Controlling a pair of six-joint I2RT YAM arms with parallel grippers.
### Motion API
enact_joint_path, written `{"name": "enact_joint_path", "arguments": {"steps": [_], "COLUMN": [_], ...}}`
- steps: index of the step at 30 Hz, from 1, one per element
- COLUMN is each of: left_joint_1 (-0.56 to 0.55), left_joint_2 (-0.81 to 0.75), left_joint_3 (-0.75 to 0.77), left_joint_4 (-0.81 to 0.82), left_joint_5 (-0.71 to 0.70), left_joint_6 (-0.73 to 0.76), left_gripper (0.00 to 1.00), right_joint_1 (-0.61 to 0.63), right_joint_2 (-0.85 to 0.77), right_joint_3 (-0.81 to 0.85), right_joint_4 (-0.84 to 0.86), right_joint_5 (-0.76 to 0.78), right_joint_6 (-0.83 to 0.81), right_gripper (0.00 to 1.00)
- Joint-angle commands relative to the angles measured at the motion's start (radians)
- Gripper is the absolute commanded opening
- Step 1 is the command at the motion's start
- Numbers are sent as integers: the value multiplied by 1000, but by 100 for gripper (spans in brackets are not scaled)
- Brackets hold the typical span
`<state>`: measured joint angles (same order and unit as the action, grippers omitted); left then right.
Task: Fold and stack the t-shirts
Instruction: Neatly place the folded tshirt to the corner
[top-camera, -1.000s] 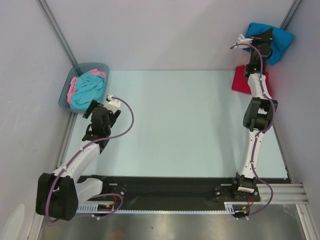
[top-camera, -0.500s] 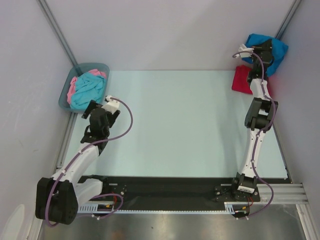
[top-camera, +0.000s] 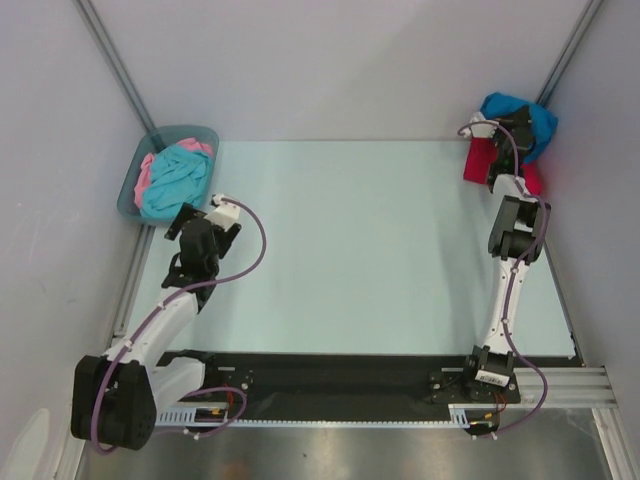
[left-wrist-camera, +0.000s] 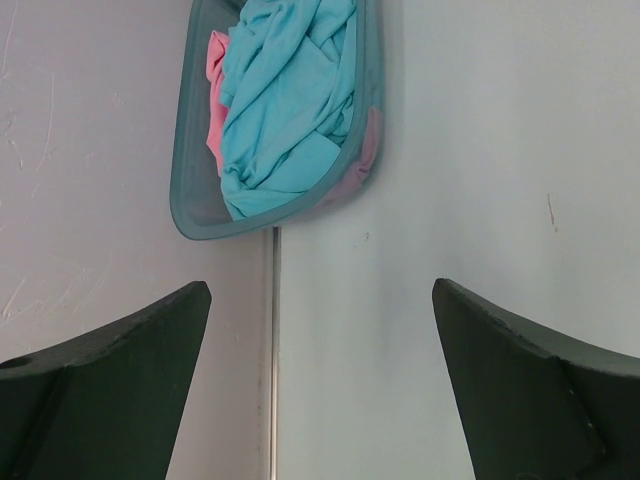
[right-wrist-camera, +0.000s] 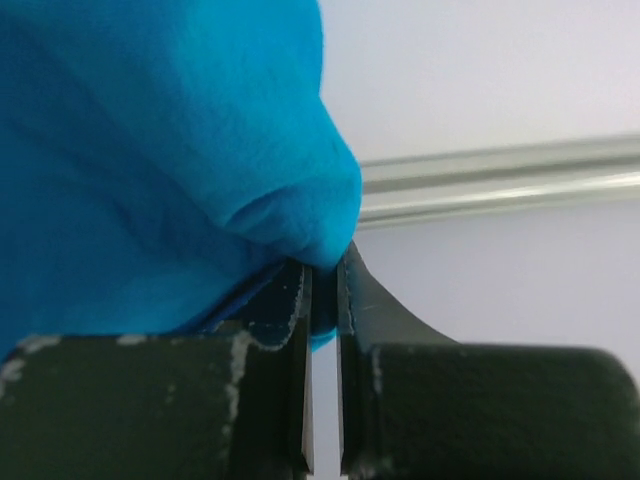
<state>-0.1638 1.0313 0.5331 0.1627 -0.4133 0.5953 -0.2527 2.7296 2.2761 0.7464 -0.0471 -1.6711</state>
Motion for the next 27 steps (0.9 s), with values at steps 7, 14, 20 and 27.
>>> {"name": "enact_joint_path", "arguments": {"steps": [7, 14, 20, 27], "left_joint_1": [23, 23, 23, 23], "left_joint_2": [-34, -42, -59, -66], "left_joint_3": [-1, 5, 2, 4], "left_joint_4": [21, 5, -3, -5], "left_joint_5": [25, 34, 39, 44], "left_joint_6": [1, -9, -11, -12], "left_gripper": [100, 100, 100, 100], "right_joint_1": [4, 12, 16, 26], "right_joint_2": [-399, -467, -507, -542], "right_joint_3": [-288, -218, -37, 155], "right_joint_4": [-535, -841, -1167, -1601], "right_joint_5": [-5, -20, -57, -91], "right_joint_6": [183, 229, 254, 226], "right_gripper": [0, 0, 0, 0]}}
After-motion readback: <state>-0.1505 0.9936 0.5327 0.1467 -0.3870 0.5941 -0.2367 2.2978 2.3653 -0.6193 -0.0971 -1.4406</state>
